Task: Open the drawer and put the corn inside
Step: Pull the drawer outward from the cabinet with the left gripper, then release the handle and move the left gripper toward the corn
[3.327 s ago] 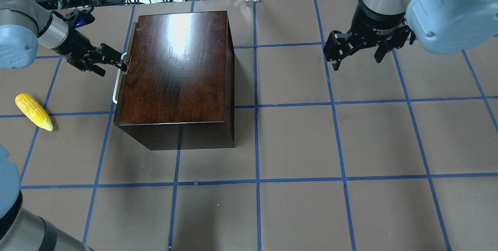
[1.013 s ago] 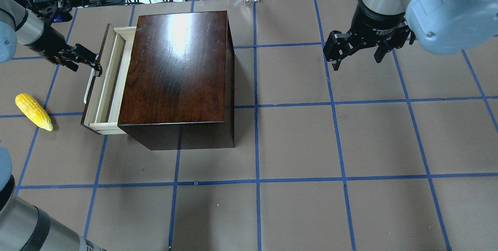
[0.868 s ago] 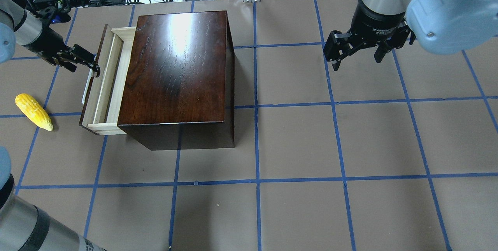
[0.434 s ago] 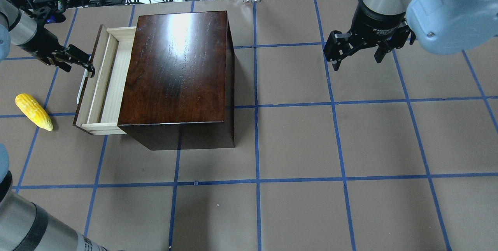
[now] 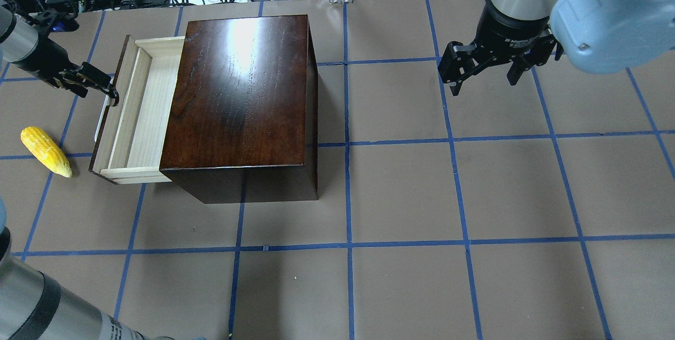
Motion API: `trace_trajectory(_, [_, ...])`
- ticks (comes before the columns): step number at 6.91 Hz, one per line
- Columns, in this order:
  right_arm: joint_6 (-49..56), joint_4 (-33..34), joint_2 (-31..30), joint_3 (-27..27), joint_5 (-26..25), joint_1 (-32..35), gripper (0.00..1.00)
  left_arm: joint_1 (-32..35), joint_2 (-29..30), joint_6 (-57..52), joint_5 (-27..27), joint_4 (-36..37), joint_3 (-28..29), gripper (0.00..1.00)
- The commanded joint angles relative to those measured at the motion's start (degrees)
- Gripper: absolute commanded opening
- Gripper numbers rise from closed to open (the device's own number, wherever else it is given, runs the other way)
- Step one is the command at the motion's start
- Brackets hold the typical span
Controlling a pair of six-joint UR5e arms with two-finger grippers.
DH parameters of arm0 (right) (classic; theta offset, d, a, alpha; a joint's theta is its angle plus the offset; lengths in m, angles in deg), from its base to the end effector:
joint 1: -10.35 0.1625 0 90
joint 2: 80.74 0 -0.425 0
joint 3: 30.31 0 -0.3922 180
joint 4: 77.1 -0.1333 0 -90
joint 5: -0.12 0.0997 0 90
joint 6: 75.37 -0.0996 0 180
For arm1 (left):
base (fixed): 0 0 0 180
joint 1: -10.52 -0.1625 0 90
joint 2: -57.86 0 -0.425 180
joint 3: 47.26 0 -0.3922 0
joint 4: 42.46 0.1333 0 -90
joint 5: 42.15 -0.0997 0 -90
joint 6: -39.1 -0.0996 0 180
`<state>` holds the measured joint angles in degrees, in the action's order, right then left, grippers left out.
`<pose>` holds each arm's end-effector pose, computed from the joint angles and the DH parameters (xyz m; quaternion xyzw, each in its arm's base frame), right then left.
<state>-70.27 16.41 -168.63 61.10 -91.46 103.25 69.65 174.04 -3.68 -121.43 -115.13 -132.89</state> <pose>0.1560 -0.4995 0.4636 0.0698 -0.9975 -0.0004 0.0138 0.1998 -0.6301 0.2928 -0.0996 -0.9899 0.0248 0.0980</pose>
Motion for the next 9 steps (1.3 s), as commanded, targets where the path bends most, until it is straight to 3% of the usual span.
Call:
trace_trajectory(1, [0.00, 0.00, 0.00, 0.00, 0.00, -0.17, 1.00, -0.24, 0.18, -0.37, -0.78, -0.01, 0.46, 1.00])
trace_trajectory(6, [0.00, 0.00, 0.00, 0.00, 0.00, 0.00, 1.00, -0.85, -3.15, 1.28, -1.41, -5.45, 2.56, 1.00])
trace_trajectory(9, [0.00, 0.00, 0.00, 0.00, 0.00, -0.17, 1.00, -8.13, -2.55, 6.37, -0.70, -4.33, 3.19, 1.00])
